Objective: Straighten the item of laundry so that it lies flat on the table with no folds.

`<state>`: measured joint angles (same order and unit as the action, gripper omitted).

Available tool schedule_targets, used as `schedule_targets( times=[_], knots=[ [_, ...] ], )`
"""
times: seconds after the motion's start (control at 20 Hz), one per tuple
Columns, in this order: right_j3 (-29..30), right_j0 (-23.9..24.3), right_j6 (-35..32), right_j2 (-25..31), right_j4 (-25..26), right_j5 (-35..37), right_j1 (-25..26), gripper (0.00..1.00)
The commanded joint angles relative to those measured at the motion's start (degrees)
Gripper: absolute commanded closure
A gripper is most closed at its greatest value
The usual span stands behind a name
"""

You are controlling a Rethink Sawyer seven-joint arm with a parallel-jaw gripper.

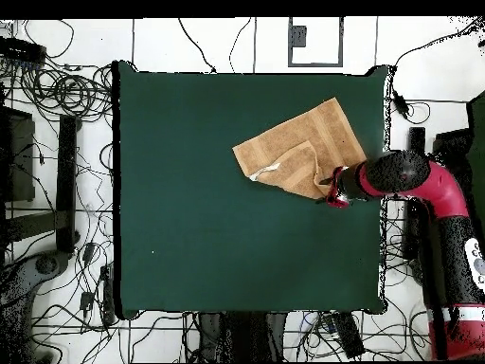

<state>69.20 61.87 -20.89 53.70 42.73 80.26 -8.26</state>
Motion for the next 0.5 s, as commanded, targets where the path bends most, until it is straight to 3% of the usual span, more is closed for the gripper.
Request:
schedule_targets(
  times=[0.05,0.25,0.5],
  knots=[
    [-2.33,-5.17,-1.89,-10.47,5.85,1.62,-4.55,0.0],
    [-1.42,-5.76,-3.5,-11.25,3.42,2.67,-5.85,0.0],
    [4.08,-3.8,-1.56,-9.11,-4.18,5.1,-6.11,0.0]
  ],
)
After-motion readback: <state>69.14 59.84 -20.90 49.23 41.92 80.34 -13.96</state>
